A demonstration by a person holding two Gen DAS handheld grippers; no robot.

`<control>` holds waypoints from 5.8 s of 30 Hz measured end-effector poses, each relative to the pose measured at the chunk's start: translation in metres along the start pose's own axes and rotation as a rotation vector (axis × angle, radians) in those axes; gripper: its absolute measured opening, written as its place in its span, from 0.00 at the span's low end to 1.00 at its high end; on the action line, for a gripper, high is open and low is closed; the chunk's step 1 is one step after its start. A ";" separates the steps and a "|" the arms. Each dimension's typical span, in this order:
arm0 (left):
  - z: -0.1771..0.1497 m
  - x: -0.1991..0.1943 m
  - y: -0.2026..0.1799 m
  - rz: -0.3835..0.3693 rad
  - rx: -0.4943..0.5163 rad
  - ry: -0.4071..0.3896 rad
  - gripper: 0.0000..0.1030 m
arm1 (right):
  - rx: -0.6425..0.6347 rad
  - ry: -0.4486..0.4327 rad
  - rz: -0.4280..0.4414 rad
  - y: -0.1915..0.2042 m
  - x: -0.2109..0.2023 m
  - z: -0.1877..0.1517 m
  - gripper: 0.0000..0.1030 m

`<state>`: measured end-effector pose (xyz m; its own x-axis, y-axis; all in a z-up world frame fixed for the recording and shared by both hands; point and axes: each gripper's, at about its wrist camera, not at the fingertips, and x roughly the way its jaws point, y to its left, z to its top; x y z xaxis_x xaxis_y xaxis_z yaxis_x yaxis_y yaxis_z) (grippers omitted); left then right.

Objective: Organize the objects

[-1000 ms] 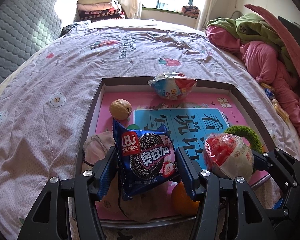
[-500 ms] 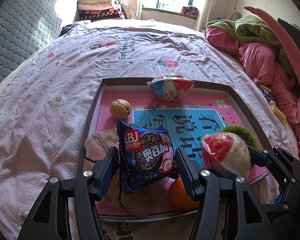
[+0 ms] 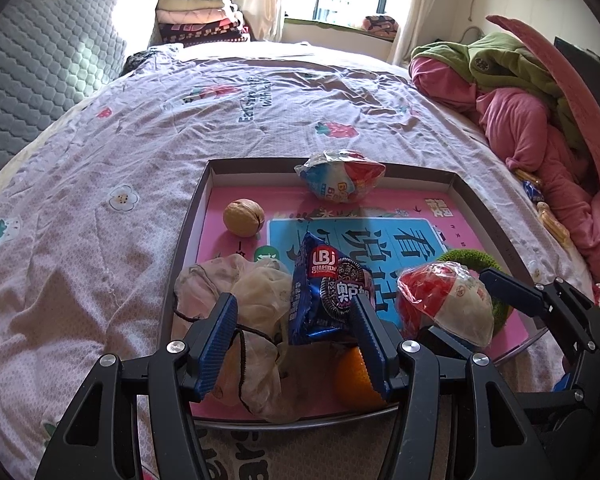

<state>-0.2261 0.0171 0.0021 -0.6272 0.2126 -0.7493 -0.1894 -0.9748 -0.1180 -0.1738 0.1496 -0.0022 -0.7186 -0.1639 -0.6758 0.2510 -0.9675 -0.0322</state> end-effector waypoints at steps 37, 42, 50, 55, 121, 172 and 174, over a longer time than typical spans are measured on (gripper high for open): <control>-0.007 -0.041 0.005 0.018 -0.007 -0.051 0.59 | 0.012 -0.065 -0.009 0.000 -0.022 0.010 0.72; -0.006 -0.046 0.004 0.027 -0.006 -0.063 0.63 | 0.011 -0.080 -0.014 0.001 -0.028 0.012 0.72; -0.006 -0.056 -0.001 0.042 0.009 -0.088 0.66 | 0.026 -0.116 -0.017 -0.001 -0.044 0.015 0.72; -0.005 -0.064 -0.003 0.050 0.013 -0.111 0.67 | 0.034 -0.135 -0.024 -0.002 -0.051 0.016 0.72; -0.098 -0.129 -0.018 0.200 0.015 -0.210 0.78 | 0.156 -0.203 -0.046 0.001 -0.129 -0.051 0.89; -0.140 -0.098 -0.015 0.178 -0.003 -0.118 0.78 | 0.171 -0.088 -0.029 0.016 -0.101 -0.101 0.89; -0.140 -0.096 -0.016 0.179 0.000 -0.114 0.78 | 0.171 -0.087 -0.031 0.016 -0.100 -0.102 0.89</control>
<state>-0.0566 0.0024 -0.0153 -0.7320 0.0427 -0.6800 -0.0676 -0.9977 0.0101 -0.0322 0.1700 -0.0100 -0.7793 -0.1425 -0.6102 0.1195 -0.9897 0.0785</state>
